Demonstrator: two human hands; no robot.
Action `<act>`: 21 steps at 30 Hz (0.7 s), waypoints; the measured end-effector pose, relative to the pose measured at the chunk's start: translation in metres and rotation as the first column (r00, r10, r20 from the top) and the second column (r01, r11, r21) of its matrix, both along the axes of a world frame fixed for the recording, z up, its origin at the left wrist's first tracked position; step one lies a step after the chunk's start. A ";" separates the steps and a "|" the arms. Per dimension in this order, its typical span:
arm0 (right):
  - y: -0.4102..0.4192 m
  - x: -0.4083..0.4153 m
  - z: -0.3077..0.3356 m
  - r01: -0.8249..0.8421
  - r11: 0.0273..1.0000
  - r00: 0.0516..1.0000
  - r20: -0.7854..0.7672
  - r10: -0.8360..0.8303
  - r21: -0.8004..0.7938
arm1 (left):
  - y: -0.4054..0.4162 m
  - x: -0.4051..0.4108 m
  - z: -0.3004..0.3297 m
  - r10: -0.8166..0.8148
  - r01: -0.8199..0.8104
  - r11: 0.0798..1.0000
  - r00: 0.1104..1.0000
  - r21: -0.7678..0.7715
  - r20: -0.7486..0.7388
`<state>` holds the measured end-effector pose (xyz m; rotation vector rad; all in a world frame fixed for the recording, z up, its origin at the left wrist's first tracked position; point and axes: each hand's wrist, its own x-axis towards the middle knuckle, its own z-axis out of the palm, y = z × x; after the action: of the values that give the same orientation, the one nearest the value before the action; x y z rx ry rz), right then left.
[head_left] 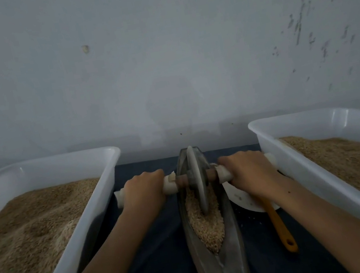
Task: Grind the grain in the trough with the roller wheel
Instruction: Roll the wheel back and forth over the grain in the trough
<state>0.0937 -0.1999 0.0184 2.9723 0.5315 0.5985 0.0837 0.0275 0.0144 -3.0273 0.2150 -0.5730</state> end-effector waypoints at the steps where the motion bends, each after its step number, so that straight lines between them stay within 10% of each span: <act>1: 0.000 -0.001 0.001 -0.005 1.000 1.000 -0.012 0.005 -0.002 | 0.001 0.001 0.000 -0.003 0.003 1.000 1.000 0.001 -0.016; 10: 0.002 -0.011 0.027 -0.017 0.991 0.932 -0.360 -0.033 -0.135 | 0.008 0.001 0.010 -0.022 0.030 0.999 0.928 0.017 -0.371; 21: -0.001 0.001 -0.001 0.008 1.000 1.000 -0.007 -0.008 0.003 | -0.002 -0.003 0.000 -0.004 0.004 1.000 1.000 -0.012 0.010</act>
<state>0.0943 -0.2010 0.0179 2.9792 0.5186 0.5898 0.0810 0.0258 0.0140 -3.0354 0.2177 -0.5922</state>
